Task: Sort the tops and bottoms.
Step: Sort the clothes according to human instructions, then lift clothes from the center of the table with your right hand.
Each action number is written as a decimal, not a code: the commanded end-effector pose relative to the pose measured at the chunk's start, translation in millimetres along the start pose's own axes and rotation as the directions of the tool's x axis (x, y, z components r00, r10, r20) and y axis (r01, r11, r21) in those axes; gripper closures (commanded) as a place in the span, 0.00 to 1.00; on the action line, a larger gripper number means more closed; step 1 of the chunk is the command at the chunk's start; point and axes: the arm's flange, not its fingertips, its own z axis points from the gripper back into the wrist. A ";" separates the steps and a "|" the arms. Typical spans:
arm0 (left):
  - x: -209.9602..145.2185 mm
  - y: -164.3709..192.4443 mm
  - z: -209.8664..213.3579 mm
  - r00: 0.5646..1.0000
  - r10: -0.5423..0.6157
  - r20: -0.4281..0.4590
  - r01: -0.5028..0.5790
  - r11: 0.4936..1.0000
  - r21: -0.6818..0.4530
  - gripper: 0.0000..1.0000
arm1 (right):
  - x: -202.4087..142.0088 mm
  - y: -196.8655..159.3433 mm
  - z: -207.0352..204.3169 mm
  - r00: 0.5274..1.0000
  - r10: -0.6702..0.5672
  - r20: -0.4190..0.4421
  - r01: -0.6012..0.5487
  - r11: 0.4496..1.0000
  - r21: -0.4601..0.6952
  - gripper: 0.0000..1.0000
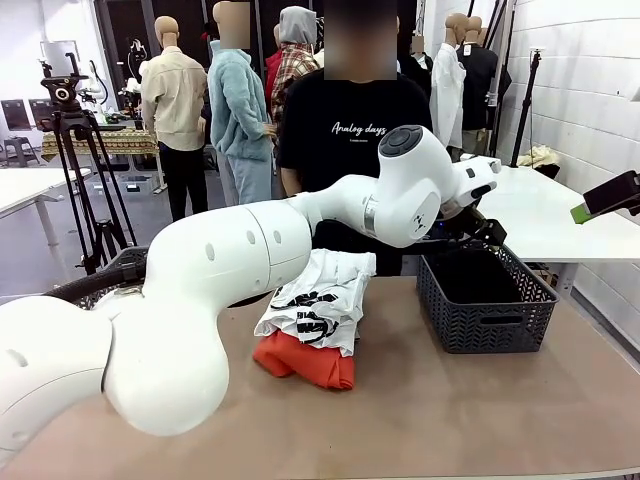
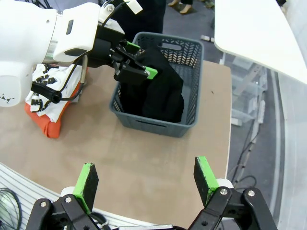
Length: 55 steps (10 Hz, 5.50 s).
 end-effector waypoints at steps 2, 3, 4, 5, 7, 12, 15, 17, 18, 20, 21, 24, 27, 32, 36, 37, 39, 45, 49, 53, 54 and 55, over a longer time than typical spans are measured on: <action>-0.1 0.8 -0.2 1.000 0.003 0.000 -0.003 1.000 0.003 0.09 | -0.5 0.3 -1.2 1.000 0.002 -0.007 -0.002 1.000 -0.001 0.00; -0.1 0.8 -0.2 1.000 0.003 0.000 -0.003 1.000 0.003 0.09 | -0.5 0.3 -1.2 1.000 0.002 -0.007 -0.002 1.000 -0.001 0.00; -0.1 0.8 -0.2 1.000 0.003 0.000 -0.003 1.000 0.003 0.09 | -0.5 0.3 -1.2 1.000 0.002 -0.007 -0.002 1.000 -0.001 0.00; -0.1 0.8 -0.2 1.000 0.003 0.000 -0.003 1.000 0.003 0.09 | -0.5 0.3 -1.2 1.000 0.002 -0.007 -0.002 1.000 -0.001 0.00; -0.1 0.8 -0.2 1.000 0.003 0.000 -0.003 1.000 0.003 0.09 | -0.5 0.3 -1.2 1.000 0.002 -0.007 -0.002 1.000 -0.001 0.00; -0.1 0.8 -0.2 1.000 0.003 0.000 -0.003 1.000 0.003 0.09 | -0.5 0.3 -1.2 1.000 0.002 -0.007 -0.002 1.000 -0.001 0.00; -0.1 0.8 -0.2 1.000 0.003 0.000 -0.003 1.000 0.003 0.09 | -0.5 0.3 -1.2 1.000 0.002 -0.007 -0.002 1.000 -0.001 0.00; 0.0 0.0 0.0 1.000 0.000 0.000 0.000 1.000 0.000 0.09 | -0.5 0.3 -1.2 1.000 0.002 -0.007 -0.002 1.000 -0.001 0.00; -0.4 -5.2 39.2 0.996 -0.076 -0.046 0.079 0.996 0.047 0.09 | -0.5 0.3 -1.2 1.000 0.002 -0.007 -0.002 1.000 -0.001 0.00; -11.5 -2.8 107.5 0.990 -0.120 -0.078 0.131 0.981 0.146 0.09 | -0.5 0.3 -1.2 1.000 0.002 -0.007 -0.002 1.000 -0.001 0.00; -20.9 -2.1 140.8 0.987 -0.133 -0.094 0.144 0.983 0.117 0.09 | -0.5 0.3 -1.2 1.000 0.002 -0.007 -0.002 1.000 -0.001 0.00; -52.4 5.5 211.6 0.980 -0.111 -0.164 0.143 0.969 0.199 0.09 | -0.5 0.3 -1.2 1.000 0.002 -0.007 -0.002 1.000 -0.001 0.00; -101.4 27.5 262.9 0.991 0.086 -0.107 -0.047 0.947 0.319 0.09 | -0.5 0.3 -1.2 1.000 0.002 -0.007 -0.002 1.000 -0.001 0.00; 80.3 16.7 181.0 0.981 -0.069 -0.181 0.104 0.977 0.188 0.09 | -0.5 0.3 -1.2 1.000 0.002 -0.007 -0.002 1.000 -0.001 0.00; -35.7 68.2 286.0 0.932 0.118 -0.342 -0.006 0.950 0.312 0.09 | -0.5 0.3 -1.2 1.000 0.002 -0.007 -0.002 1.000 -0.001 0.00; -59.3 89.6 307.3 0.938 0.172 -0.302 -0.064 0.939 0.337 0.09 | -0.5 0.3 -1.2 1.000 0.002 -0.007 -0.002 1.000 -0.001 0.00; -111.7 111.2 347.0 0.955 0.236 -0.180 -0.164 0.925 0.342 0.09 | -0.5 0.3 -1.2 1.000 0.002 -0.007 -0.002 1.000 -0.001 0.00; 90.2 140.6 328.8 0.945 0.238 -0.225 -0.145 0.920 0.363 0.09 | -0.5 0.3 -1.2 1.000 0.002 -0.007 -0.002 1.000 -0.001 0.00; -8.0 159.0 350.6 0.833 0.403 -0.380 -0.250 0.886 0.391 0.09 | -0.5 0.3 -1.2 1.000 0.002 -0.007 -0.002 1.000 -0.001 0.00; -123.2 174.8 414.4 0.756 0.568 -0.325 -0.376 0.784 0.494 0.09 | -0.5 0.3 -1.2 1.000 0.002 -0.007 -0.002 1.000 -0.001 0.00; -139.0 173.0 409.1 0.782 0.556 -0.281 -0.372 0.778 0.506 0.09 | -0.5 0.3 -1.2 1.000 0.002 -0.007 -0.002 1.000 -0.001 0.00; -163.0 166.7 411.6 0.788 0.566 -0.244 -0.385 0.761 0.523 0.09 | -0.5 0.3 -1.2 1.000 0.002 -0.007 -0.002 1.000 -0.001 0.00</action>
